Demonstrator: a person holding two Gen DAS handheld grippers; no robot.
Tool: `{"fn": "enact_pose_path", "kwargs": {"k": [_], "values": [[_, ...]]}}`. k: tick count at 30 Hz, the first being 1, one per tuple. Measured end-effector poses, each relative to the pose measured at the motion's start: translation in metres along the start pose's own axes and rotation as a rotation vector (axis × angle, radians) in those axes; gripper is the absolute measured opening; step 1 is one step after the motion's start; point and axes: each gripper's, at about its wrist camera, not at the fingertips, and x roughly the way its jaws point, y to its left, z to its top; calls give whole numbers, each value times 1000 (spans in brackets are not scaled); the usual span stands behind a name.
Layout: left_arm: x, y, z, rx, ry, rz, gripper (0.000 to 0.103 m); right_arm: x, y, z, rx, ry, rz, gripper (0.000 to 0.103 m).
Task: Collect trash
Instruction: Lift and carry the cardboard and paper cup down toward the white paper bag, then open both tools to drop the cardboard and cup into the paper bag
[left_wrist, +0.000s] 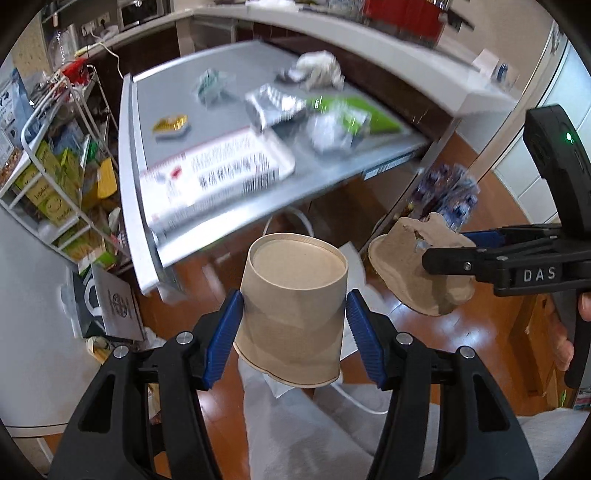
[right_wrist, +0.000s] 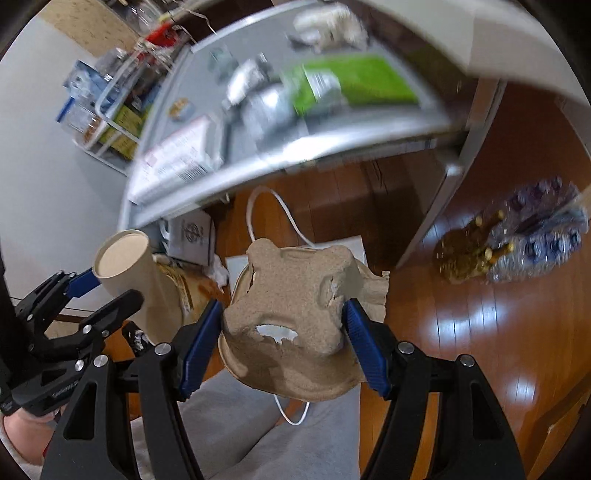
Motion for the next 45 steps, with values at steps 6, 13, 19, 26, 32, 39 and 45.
{"fn": "enact_pose_path", "kwargs": {"k": [6, 13, 19, 26, 32, 39, 45], "values": [[37, 3, -14, -12, 70, 30, 58, 51, -16, -7, 57, 113, 1, 67], [71, 2, -23, 11, 132, 19, 58, 81, -18, -5, 72, 161, -7, 67], [85, 5, -19, 4, 155, -3, 58, 98, -20, 2, 90, 190, 6, 68], [79, 5, -15, 1, 151, 18, 70, 91, -26, 5, 96, 169, -26, 78], [71, 15, -18, -14, 155, 31, 70, 69, -26, 2, 63, 138, -48, 78], [48, 18, -17, 4, 120, 53, 70, 18, -2, -5, -91, 44, -136, 78], [8, 17, -5, -2, 29, 44, 70, -51, 23, -2, -162, -151, -192, 82]]}}
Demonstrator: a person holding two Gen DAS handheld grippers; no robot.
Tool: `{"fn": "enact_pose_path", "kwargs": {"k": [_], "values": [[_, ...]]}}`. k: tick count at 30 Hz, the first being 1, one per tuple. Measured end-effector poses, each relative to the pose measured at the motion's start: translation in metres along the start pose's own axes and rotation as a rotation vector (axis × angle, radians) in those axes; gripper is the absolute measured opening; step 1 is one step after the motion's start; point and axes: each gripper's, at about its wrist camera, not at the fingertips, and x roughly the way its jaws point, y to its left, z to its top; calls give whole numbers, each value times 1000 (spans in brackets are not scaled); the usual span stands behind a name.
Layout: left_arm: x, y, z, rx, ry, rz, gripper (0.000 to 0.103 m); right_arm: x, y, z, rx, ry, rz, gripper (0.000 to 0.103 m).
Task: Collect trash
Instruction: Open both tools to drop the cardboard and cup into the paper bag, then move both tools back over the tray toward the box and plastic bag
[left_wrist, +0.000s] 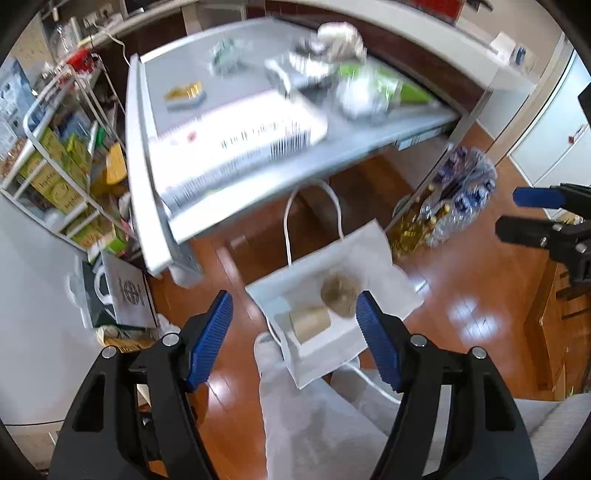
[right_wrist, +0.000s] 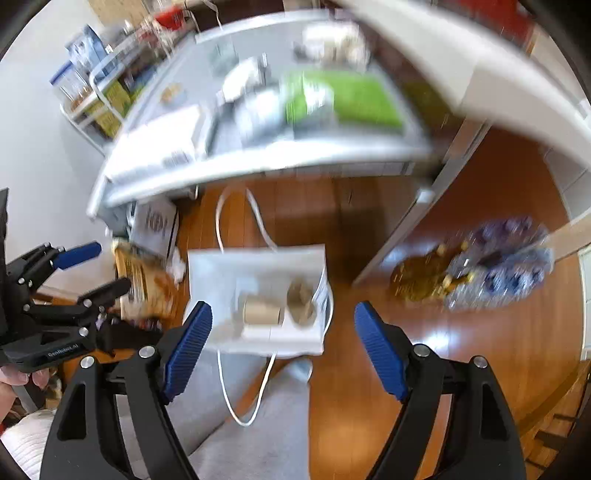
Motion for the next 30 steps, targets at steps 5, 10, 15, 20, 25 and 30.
{"fn": "enact_pose_path", "kwargs": {"k": [5, 10, 15, 20, 25, 30], "values": [[-46, 4, 24, -33, -143, 16, 91, -52, 5, 26, 5, -179, -24, 94], [-77, 14, 57, -75, -259, 46, 98, -79, 14, 57, 2, -309, -48, 99], [-94, 33, 81, -129, -343, 84, 99, -88, 19, 83, 12, -365, -68, 99], [-98, 55, 97, -169, -366, 96, 99, -79, 13, 101, 73, -351, -59, 99], [-97, 68, 100, -166, -356, 122, 99, -64, 10, 107, 120, -298, -30, 99], [-89, 83, 102, -159, -326, 135, 99, -51, 15, 108, 141, -262, -30, 99]]}}
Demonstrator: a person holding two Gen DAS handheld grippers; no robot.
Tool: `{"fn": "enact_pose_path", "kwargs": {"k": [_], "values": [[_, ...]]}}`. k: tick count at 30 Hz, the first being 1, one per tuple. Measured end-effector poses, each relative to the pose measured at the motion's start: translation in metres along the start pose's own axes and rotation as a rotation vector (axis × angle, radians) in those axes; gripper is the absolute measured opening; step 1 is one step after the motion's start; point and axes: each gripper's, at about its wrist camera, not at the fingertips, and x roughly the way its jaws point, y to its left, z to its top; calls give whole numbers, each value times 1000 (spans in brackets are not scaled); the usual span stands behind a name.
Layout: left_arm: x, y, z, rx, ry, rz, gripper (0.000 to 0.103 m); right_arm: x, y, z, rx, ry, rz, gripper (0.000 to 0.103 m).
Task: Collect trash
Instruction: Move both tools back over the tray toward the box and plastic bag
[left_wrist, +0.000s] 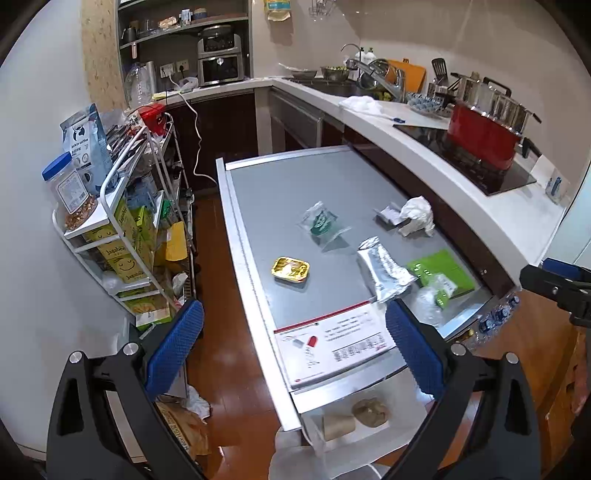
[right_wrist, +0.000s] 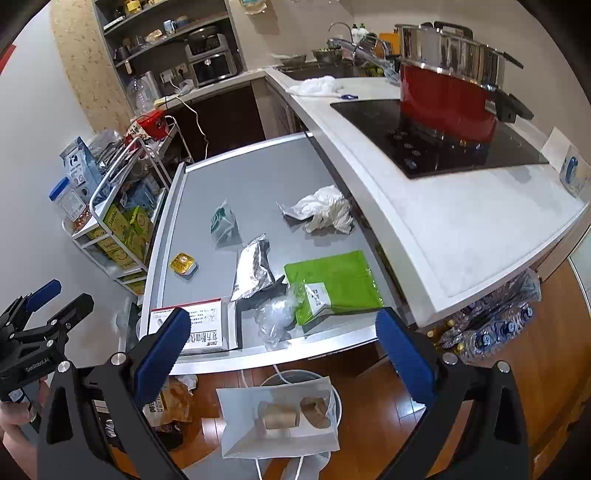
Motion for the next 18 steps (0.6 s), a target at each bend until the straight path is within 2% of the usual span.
{"fn": "enact_pose_path", "kwargs": {"k": [4, 6, 8, 12, 14, 18], "values": [[13, 6, 1, 12, 32, -23, 99, 13, 5, -4, 4, 35, -10, 99], [23, 6, -1, 47, 69, -68, 99, 20, 5, -6, 13, 58, -19, 99], [34, 1, -6, 107, 108, -114, 99, 24, 3, -8, 20, 74, -23, 99], [60, -17, -18, 325, 179, -206, 99, 34, 1, -12, 20, 116, -30, 99], [73, -21, -17, 395, 207, -238, 99, 37, 2, -13, 18, 127, -32, 99], [114, -26, -14, 499, 333, -337, 99, 45, 2, -11, 37, 148, -23, 99]]}}
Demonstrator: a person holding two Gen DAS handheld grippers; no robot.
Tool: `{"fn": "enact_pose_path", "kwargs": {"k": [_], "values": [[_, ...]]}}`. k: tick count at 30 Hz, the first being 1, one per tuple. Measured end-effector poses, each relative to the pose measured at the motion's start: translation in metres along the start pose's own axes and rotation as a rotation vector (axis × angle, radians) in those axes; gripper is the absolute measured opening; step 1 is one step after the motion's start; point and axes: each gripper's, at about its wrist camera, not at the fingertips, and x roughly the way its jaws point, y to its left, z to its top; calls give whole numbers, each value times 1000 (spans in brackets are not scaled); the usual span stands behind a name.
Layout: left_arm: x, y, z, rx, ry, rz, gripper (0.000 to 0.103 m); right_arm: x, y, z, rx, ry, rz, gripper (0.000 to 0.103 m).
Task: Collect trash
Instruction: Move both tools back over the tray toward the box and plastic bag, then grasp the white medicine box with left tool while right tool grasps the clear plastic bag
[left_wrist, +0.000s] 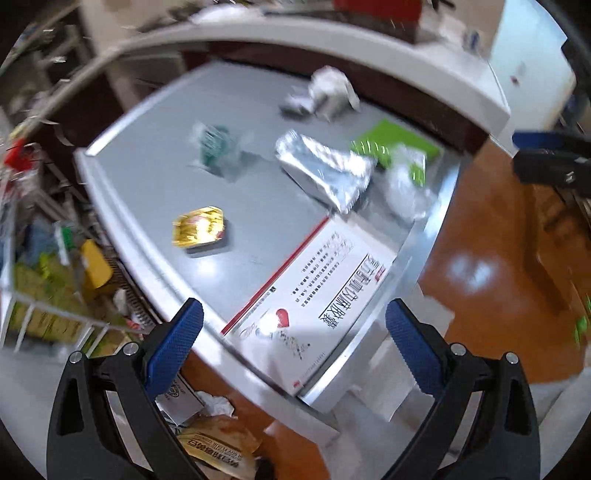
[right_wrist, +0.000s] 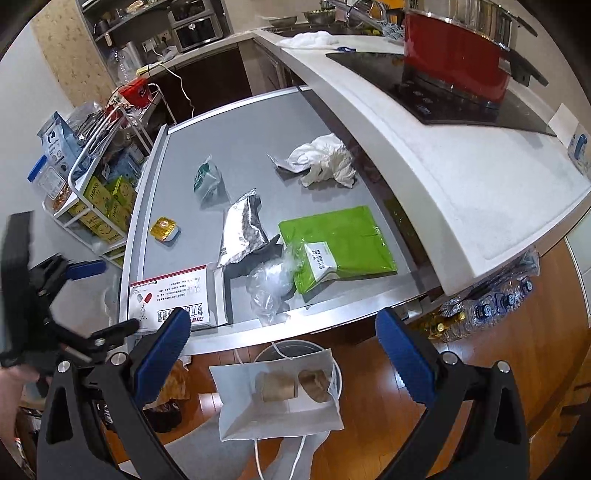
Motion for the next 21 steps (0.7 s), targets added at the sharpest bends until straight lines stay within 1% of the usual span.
{"fn": "enact_pose_path", "kwargs": {"k": [1, 2, 3, 4, 6, 9, 12, 15, 17, 18, 20, 21], "values": [[8, 2, 2, 16, 30, -29, 99, 4, 0, 1, 14, 12, 8, 99], [16, 1, 4, 32, 59, -38, 99, 9, -1, 3, 33, 28, 17, 99], [24, -1, 4, 63, 86, -39, 99, 13, -2, 5, 57, 46, 26, 99], [28, -3, 5, 91, 93, -32, 99, 20, -4, 8, 101, 69, 37, 99], [35, -7, 4, 139, 96, -6, 99, 30, -7, 11, 154, 97, 37, 99], [46, -6, 3, 157, 105, -26, 99, 43, -10, 16, 217, 124, 19, 99], [50, -1, 4, 149, 105, -63, 99, 51, -12, 20, 265, 130, 15, 99], [52, 1, 8, 158, 105, -90, 95, 56, -13, 21, 302, 135, 3, 99], [52, 2, 10, 168, 100, -97, 89, 60, -15, 21, 347, 140, 5, 99], [51, 2, 12, 174, 96, -90, 89, 62, -15, 21, 362, 141, 2, 99], [49, 3, 15, 187, 81, -97, 89, 66, -14, 22, 374, 147, -7, 99], [51, 3, 16, 193, 87, -102, 89, 68, -14, 23, 383, 151, -11, 99]]}}
